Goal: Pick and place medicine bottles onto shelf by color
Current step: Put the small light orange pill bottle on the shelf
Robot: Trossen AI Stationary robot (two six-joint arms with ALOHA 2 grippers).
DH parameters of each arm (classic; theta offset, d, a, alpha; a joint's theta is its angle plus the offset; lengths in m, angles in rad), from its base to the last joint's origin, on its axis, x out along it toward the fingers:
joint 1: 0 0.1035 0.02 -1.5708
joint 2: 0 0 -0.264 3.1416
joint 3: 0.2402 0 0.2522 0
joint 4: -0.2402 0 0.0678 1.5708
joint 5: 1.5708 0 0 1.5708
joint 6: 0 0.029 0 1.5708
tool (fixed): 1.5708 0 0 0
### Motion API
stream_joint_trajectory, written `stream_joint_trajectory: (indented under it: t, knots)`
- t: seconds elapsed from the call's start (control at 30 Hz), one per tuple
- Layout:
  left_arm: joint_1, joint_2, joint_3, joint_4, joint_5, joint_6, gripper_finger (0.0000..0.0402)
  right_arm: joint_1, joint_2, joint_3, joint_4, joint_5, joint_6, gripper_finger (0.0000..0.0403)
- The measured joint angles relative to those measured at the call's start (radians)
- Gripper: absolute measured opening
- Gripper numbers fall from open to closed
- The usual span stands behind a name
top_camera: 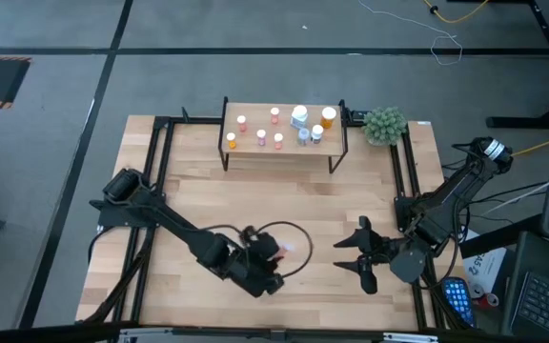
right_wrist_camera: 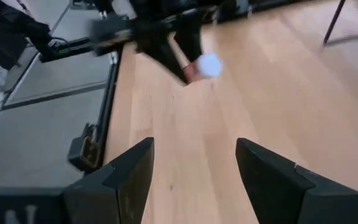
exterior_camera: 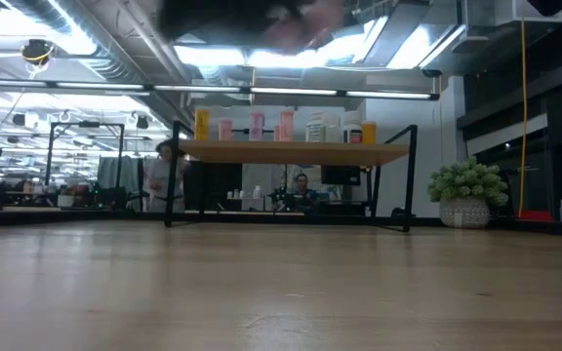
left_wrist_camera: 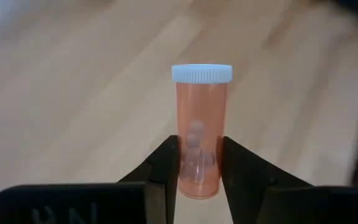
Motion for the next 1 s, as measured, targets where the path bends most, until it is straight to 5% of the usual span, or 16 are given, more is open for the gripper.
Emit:
stream_joint_trajectory:
  t: [0.23, 0.37, 0.8, 1.0]
  knots:
    - [0.017, -0.008, 0.001, 0.468, -0.001, 0.563, 0.009, -0.032, 0.0, 0.0, 0.1, 0.035, -0.119, 0.0229]
    - [0.022, -0.008, 0.001, 0.589, -0.004, 0.725, 0.009, -0.052, 0.0, 0.0, 0.192, 0.038, -0.216, 0.0229]
    - [0.034, -0.008, 0.001, 0.712, -0.008, 0.852, 0.009, -0.073, 0.0, 0.0, 0.313, 0.045, -0.361, 0.0229]
    - [0.033, -0.008, 0.001, 0.712, -0.005, 0.849, 0.009, -0.073, 0.0, 0.0, 0.325, -0.059, -0.369, 0.0229]
